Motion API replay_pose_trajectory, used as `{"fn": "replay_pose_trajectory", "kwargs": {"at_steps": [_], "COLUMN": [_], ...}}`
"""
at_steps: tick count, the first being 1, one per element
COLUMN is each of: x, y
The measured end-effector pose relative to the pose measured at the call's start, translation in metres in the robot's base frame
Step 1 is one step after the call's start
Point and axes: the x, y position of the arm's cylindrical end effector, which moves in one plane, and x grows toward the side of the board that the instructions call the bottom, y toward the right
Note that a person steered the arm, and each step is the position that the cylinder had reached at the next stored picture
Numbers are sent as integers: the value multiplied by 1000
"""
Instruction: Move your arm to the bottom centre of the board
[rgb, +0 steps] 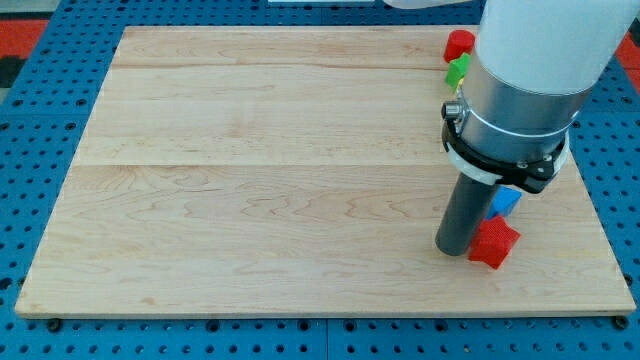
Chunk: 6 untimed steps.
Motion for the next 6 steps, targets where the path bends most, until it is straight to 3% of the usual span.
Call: {"fn": "replay_pose_trajectory", "kwargs": {"at_steps": [3,6], "x": [0,6], "y": [25,-185]}}
